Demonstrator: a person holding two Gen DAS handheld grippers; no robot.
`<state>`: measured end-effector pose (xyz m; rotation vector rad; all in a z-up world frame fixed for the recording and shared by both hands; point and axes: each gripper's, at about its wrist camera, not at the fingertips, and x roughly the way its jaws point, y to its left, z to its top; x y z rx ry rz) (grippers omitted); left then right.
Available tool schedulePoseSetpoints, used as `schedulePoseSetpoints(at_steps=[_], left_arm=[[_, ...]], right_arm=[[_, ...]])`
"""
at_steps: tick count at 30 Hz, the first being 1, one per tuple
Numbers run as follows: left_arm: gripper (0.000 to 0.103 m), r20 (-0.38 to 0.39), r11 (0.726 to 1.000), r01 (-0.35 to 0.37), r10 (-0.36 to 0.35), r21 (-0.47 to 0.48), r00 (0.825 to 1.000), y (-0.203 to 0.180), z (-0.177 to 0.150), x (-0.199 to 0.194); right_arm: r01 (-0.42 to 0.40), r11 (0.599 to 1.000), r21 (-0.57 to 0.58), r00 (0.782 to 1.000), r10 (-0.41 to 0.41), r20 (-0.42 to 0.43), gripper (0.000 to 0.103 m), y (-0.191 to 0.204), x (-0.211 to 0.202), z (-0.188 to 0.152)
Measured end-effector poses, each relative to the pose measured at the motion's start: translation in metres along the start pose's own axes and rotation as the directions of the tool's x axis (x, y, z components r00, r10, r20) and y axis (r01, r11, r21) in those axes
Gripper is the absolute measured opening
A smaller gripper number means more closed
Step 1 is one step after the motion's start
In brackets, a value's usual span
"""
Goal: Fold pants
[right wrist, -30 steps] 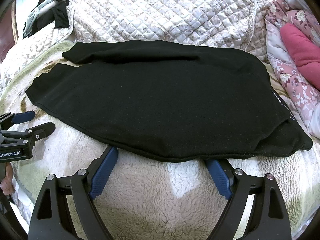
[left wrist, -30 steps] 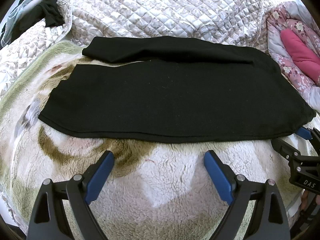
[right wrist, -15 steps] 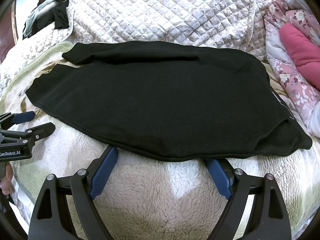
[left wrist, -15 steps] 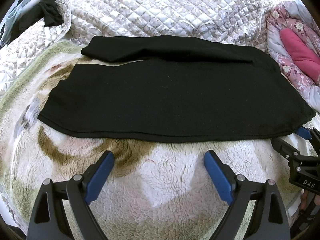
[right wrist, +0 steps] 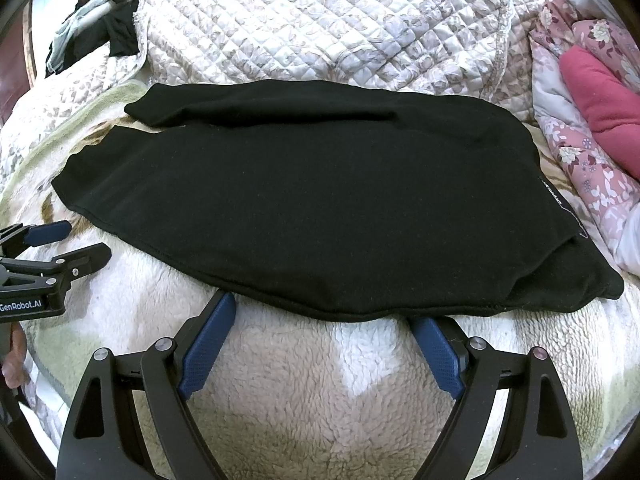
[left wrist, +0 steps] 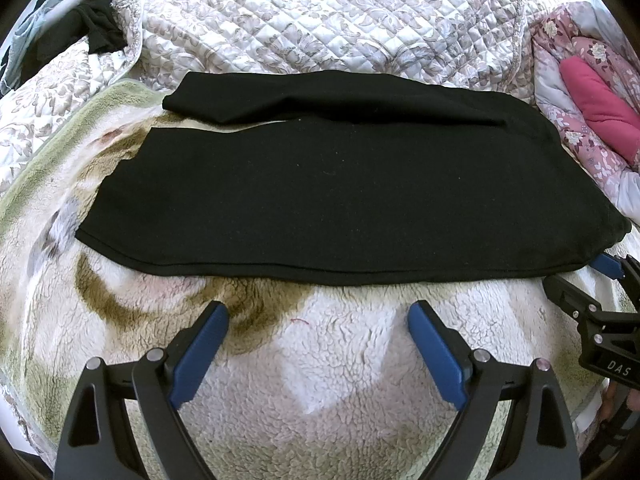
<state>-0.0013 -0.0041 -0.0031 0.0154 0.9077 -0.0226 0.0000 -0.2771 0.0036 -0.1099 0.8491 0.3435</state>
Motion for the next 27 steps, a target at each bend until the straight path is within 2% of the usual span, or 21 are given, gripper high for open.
schedulePoseSetpoints(at_steps=[27], left_arm=[[0.094,0.004,1.000,-0.004,0.004,0.010,1.000,-0.0065,-0.0044,-0.0018]], right_arm=[[0.005,1.000,-0.004,1.000,-0.005,-0.023,0.087,0.0022,0.0005,0.0006]])
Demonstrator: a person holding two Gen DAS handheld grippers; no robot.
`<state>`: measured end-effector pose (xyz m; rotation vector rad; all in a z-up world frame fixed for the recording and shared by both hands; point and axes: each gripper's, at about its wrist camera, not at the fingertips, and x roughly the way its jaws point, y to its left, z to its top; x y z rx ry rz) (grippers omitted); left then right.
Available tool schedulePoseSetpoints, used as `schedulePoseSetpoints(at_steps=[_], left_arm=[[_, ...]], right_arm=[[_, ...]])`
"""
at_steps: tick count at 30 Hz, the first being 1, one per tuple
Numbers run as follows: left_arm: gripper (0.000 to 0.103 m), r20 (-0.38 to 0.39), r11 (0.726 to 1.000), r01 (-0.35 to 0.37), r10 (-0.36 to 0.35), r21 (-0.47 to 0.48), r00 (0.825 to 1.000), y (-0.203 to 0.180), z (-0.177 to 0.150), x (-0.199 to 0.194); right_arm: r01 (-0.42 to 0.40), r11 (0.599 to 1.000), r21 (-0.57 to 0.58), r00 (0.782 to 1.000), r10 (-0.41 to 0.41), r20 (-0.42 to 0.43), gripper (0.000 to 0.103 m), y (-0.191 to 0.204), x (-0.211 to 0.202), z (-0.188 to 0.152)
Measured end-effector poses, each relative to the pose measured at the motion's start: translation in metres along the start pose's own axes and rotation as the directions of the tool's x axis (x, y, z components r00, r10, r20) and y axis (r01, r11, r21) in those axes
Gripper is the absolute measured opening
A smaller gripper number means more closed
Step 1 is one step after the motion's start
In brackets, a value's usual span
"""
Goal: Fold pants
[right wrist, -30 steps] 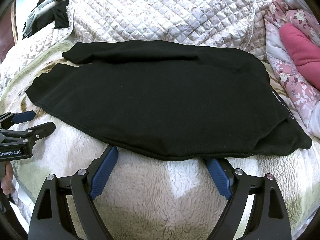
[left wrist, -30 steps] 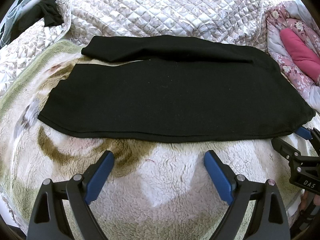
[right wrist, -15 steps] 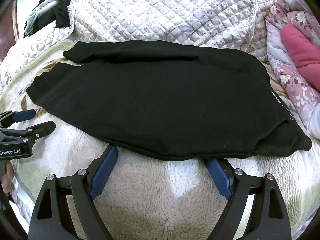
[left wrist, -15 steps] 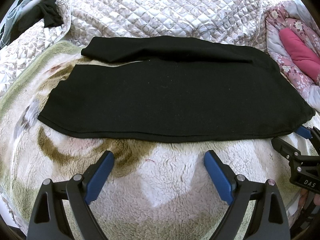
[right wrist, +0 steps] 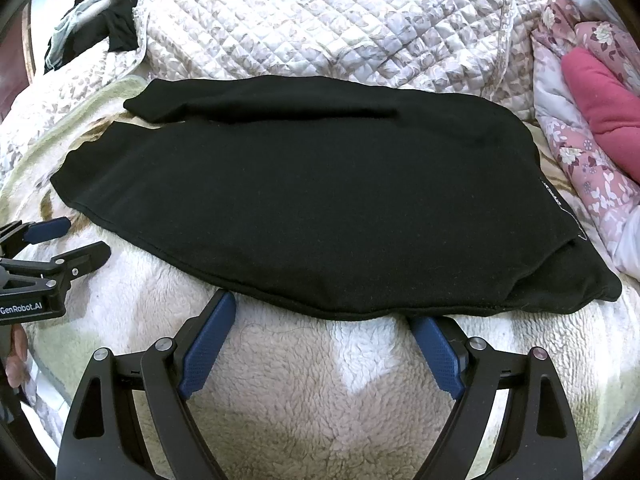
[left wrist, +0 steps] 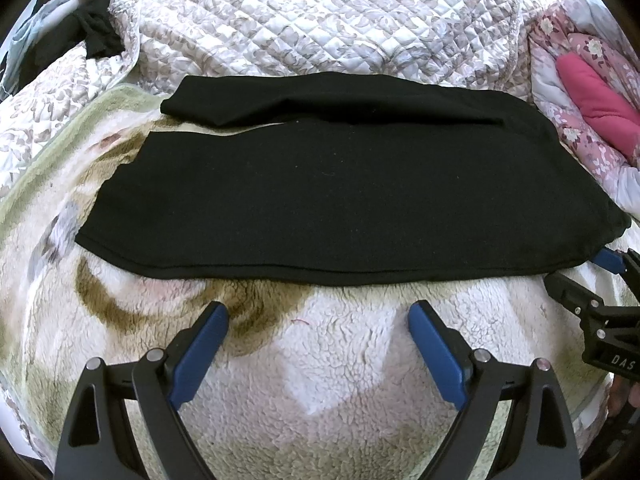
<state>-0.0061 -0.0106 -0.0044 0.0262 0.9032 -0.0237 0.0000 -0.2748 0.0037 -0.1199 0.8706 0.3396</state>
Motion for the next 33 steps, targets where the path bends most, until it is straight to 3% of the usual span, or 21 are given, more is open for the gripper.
schedulePoseSetpoints(at_steps=[33], left_arm=[[0.094,0.006,1.000,0.010,-0.010,0.004,1.000,0.0010,0.0016,-0.0010]], right_arm=[[-0.001,1.000,0.003,1.000,0.001,-0.008,0.087,-0.0006,-0.0019,0.0018]])
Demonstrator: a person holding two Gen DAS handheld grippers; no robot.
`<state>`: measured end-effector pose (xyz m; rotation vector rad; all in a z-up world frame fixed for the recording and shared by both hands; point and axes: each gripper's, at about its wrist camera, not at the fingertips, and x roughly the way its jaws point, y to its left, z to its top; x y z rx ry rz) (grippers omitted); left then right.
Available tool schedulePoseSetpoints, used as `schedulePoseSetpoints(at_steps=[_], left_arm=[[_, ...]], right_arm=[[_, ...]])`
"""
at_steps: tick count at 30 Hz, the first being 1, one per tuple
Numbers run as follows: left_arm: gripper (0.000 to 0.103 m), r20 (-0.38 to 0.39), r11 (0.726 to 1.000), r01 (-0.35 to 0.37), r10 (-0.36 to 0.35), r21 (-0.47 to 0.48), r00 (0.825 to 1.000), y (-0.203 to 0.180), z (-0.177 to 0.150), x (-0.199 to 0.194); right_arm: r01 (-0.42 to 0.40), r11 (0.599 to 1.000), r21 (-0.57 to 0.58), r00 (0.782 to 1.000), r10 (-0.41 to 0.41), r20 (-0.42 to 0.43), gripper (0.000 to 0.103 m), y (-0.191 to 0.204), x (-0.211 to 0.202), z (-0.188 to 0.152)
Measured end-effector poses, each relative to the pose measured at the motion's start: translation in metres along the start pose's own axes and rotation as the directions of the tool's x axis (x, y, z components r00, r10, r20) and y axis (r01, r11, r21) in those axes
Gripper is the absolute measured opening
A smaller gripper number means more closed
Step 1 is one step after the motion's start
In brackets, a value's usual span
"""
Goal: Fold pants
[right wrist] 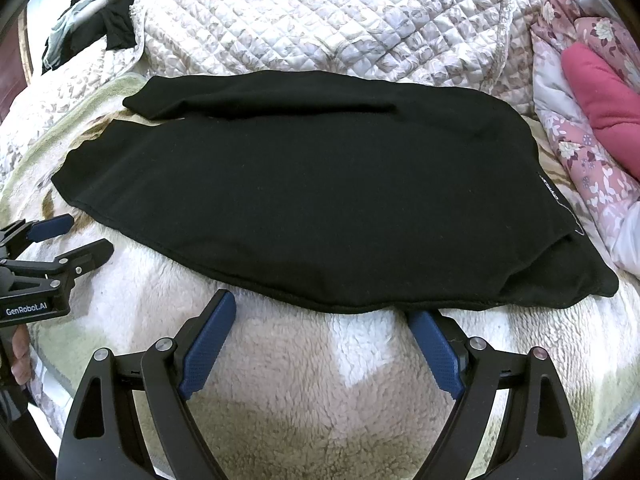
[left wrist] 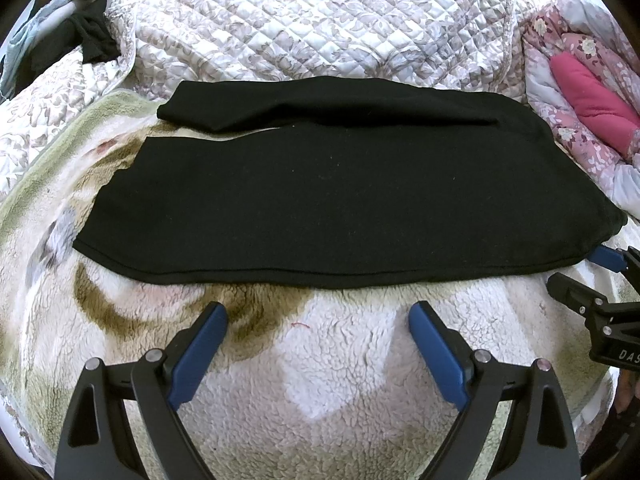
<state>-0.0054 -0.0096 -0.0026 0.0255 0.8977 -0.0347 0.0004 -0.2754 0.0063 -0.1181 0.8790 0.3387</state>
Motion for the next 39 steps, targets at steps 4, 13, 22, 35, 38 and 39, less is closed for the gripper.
schedulePoseSetpoints(at_steps=[4,13,22,35,38,39], left_arm=[[0.093,0.001,1.000,-0.003,0.003,0.004,1.000,0.000,0.000,0.000],[0.093,0.002,1.000,-0.001,0.001,0.003,1.000,0.001,0.000,0.000],[0.092,0.002,1.000,0.001,-0.001,0.002,1.000,0.000,0.000,0.000],[0.084,0.024,0.989,0.031,-0.028,-0.144,0.999,0.031,0.003,-0.011],[0.084,0.025,0.976,0.025,-0.020,-0.217,0.999,0.049,0.002,-0.009],[0.083,0.028,0.970,0.030,-0.024,-0.240,0.999,0.055,0.003,-0.009]], right_arm=[[-0.001,1.000,0.001,1.000,0.001,0.001,0.087,0.000,-0.001,-0.004],[-0.003,1.000,0.012,1.000,0.003,-0.004,0.085,-0.002,-0.006,-0.006],[0.000,0.999,0.032,1.000,0.001,-0.012,0.079,-0.005,-0.009,-0.002],[0.012,0.974,0.228,1.000,-0.013,0.005,0.072,-0.053,-0.022,-0.004],[0.005,0.947,0.322,1.000,-0.007,0.004,0.072,-0.074,-0.022,-0.005],[0.000,0.934,0.358,1.000,-0.001,0.004,0.072,-0.082,-0.022,-0.006]])
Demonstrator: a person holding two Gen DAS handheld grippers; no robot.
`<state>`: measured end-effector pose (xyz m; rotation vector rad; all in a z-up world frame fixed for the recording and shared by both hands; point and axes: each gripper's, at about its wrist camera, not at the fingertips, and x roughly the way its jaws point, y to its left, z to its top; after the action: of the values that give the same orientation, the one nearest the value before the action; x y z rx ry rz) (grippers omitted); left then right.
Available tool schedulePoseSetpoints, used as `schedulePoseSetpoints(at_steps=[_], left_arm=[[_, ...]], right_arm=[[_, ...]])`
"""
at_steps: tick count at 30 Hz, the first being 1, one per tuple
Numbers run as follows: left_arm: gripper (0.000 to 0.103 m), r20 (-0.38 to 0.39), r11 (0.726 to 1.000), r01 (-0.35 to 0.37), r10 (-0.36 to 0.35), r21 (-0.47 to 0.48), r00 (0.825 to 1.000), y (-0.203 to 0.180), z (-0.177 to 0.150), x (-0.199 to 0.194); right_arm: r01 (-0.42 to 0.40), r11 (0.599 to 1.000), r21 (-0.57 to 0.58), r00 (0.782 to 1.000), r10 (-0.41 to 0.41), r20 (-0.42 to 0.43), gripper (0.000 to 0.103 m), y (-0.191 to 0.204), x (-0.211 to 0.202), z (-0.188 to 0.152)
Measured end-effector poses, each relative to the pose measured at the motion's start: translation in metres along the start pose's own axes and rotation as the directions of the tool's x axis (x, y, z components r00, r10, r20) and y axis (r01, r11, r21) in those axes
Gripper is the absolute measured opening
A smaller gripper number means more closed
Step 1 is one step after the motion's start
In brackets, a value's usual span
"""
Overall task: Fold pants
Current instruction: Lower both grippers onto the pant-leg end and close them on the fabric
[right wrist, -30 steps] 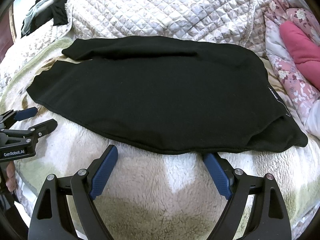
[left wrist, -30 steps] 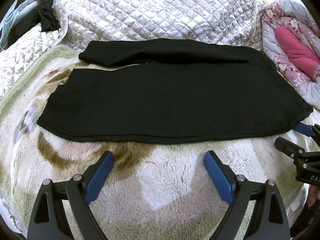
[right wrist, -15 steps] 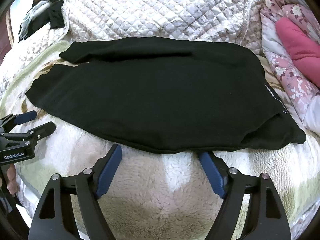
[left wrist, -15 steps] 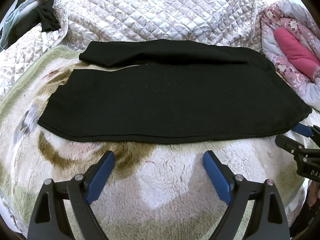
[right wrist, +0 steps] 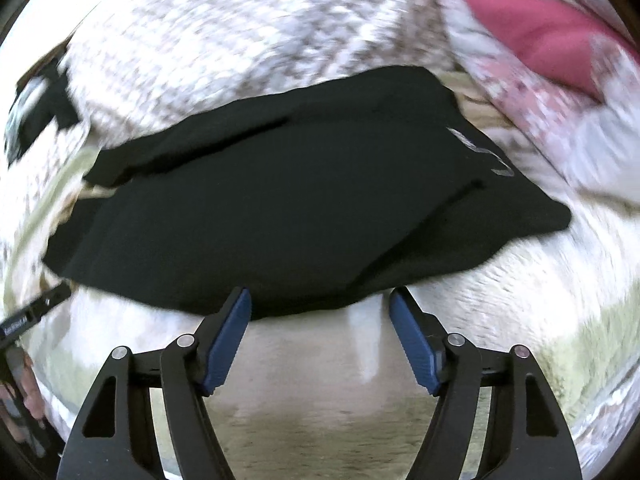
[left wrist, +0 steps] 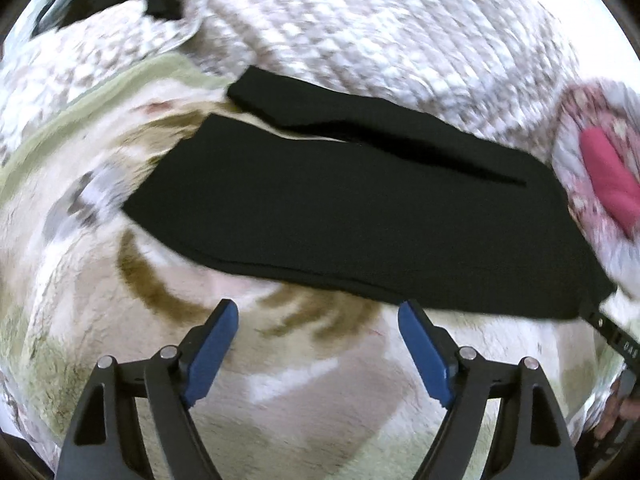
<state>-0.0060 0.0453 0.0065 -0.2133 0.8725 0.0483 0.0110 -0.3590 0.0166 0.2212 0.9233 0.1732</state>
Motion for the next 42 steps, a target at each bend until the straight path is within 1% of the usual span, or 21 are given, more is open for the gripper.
schedulePoseSetpoints(at_steps=[1,3,6,8,13,18,19,20,21,22,24,25,26,27,29,30,31,32,34,39,42], left_arm=[[0.083,0.003,1.000,0.001,-0.001,-0.025,1.000,0.006,0.003,0.001],[0.083,0.016,0.998,-0.021,0.022,-0.068,1.000,0.016,0.004,0.000],[0.082,0.020,0.987,-0.022,0.025,-0.156,0.999,0.038,0.006,0.001],[0.081,0.025,0.981,-0.006,0.011,-0.193,1.000,0.049,0.009,0.004],[0.081,0.048,0.969,0.028,-0.016,-0.245,0.999,0.054,0.017,0.012],[0.080,0.061,0.971,0.015,0.000,-0.238,0.998,0.048,0.024,0.019],[0.077,0.061,0.973,0.011,0.003,-0.231,0.998,0.046,0.026,0.020],[0.067,0.056,0.974,0.010,0.003,-0.227,0.998,0.045,0.027,0.022],[0.061,0.050,0.974,0.005,0.006,-0.228,0.999,0.046,0.029,0.025],[0.058,0.050,0.973,-0.001,0.013,-0.232,0.999,0.047,0.031,0.027],[0.040,0.045,0.971,-0.010,0.021,-0.237,0.999,0.049,0.033,0.030],[0.036,0.041,0.970,-0.013,0.024,-0.243,0.999,0.050,0.035,0.032],[0.028,0.037,0.969,-0.018,0.028,-0.247,0.999,0.052,0.036,0.034],[0.016,0.032,0.968,-0.025,0.034,-0.248,0.999,0.053,0.037,0.035],[0.008,0.023,0.965,-0.023,0.030,-0.263,0.999,0.056,0.037,0.037],[0.005,0.022,0.963,-0.018,0.025,-0.271,0.999,0.058,0.038,0.037],[0.005,0.022,0.962,-0.016,0.023,-0.274,0.999,0.059,0.038,0.035],[0.004,0.025,0.961,-0.017,0.025,-0.275,0.999,0.059,0.037,0.032],[0.004,0.038,0.961,-0.009,0.020,-0.278,0.999,0.059,0.037,0.023],[0.004,0.061,0.957,0.045,-0.028,-0.287,0.998,0.061,0.027,-0.019],[0.004,0.079,0.956,0.065,-0.045,-0.284,0.996,0.070,0.013,-0.047]], right_arm=[[-0.007,0.999,0.033,1.000,0.007,-0.003,0.072,-0.006,0.001,0.002],[-0.027,0.996,0.090,1.000,0.027,0.004,0.067,-0.017,0.000,0.005],[-0.042,0.992,0.122,0.999,0.040,0.016,0.066,-0.022,0.000,0.008],[-0.047,0.990,0.136,0.999,0.044,0.025,0.066,-0.024,0.002,0.013],[-0.053,0.982,0.183,0.996,0.040,0.075,0.064,-0.036,0.001,0.026],[-0.071,0.972,0.223,0.993,0.047,0.111,0.063,-0.047,0.000,0.037],[-0.071,0.970,0.233,0.992,0.045,0.115,0.062,-0.049,0.001,0.040],[-0.069,0.967,0.246,0.992,0.039,0.123,0.057,-0.053,0.001,0.044],[-0.065,0.965,0.256,0.991,0.033,0.126,0.054,-0.055,0.002,0.046],[-0.065,0.961,0.267,0.991,0.032,0.128,0.050,-0.058,0.003,0.049],[-0.071,0.953,0.293,0.991,0.034,0.129,0.045,-0.065,0.007,0.053],[-0.062,0.953,0.297,0.992,0.027,0.122,0.040,-0.068,0.010,0.056],[-0.052,0.953,0.298,0.993,0.017,0.119,0.033,-0.070,0.012,0.058],[-0.047,0.952,0.302,0.993,0.012,0.117,0.029,-0.071,0.013,0.058],[-0.049,0.947,0.318,0.993,0.013,0.113,0.014,-0.076,0.014,0.058],[-0.062,0.942,0.331,0.993,0.025,0.113,0.011,-0.079,0.013,0.058],[-0.073,0.937,0.343,0.993,0.035,0.114,0.007,-0.082,0.011,0.058],[-0.077,0.935,0.345,0.992,0.038,0.118,0.006,-0.083,0.009,0.058],[-0.094,0.932,0.351,0.991,0.053,0.127,0.005,-0.083,-0.002,0.057],[-0.104,0.944,0.314,0.988,0.062,0.142,0.005,-0.075,-0.045,0.049],[-0.100,0.939,0.329,0.991,0.064,0.119,0.005,-0.077,-0.069,0.032]])
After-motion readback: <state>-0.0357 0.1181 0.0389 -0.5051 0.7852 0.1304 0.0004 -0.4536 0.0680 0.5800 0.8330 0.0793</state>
